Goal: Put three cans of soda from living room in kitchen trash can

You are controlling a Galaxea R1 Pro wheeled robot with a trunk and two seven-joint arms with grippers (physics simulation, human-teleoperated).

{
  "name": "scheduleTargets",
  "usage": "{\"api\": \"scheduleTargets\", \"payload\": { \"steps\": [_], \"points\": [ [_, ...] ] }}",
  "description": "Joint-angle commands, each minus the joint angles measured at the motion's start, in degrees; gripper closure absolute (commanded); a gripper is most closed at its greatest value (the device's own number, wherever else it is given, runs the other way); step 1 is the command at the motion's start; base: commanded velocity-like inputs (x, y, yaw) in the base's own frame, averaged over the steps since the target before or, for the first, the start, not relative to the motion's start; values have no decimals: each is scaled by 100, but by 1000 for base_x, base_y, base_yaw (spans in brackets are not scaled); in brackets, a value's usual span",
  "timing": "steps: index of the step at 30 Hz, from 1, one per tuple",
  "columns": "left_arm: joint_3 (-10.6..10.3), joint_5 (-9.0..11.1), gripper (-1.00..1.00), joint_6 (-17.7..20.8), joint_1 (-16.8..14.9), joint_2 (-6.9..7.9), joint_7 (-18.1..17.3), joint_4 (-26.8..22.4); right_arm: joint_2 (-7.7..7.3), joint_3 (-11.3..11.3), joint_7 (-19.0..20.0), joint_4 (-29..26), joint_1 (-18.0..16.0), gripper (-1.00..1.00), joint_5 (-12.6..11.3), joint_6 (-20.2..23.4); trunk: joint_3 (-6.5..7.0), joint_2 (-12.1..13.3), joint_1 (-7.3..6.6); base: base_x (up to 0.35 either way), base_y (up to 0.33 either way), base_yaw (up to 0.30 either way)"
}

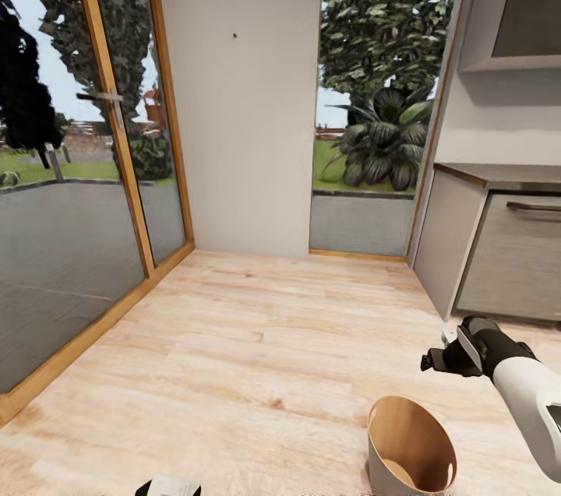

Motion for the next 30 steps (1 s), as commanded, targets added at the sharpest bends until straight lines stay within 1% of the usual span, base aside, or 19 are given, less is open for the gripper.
{"api": "scheduleTargets", "payload": {
  "steps": [1,12,30],
  "points": [
    [0,0,-100,0,0,-1,1,0,0,0,0,0,0,-100,-1,0,-18,-42,23,0,0,0],
    [-14,-6,-100,-2,-1,-7,5,7,2,8,-6,0,3,-100,-2,0,-216,-483,264,0,0,0],
    [-19,-12,-100,-7,0,-14,8,7,-26,0,-7,-17,3,-100,15,0,-615,-507,311,0,0,0]
  ]
}}
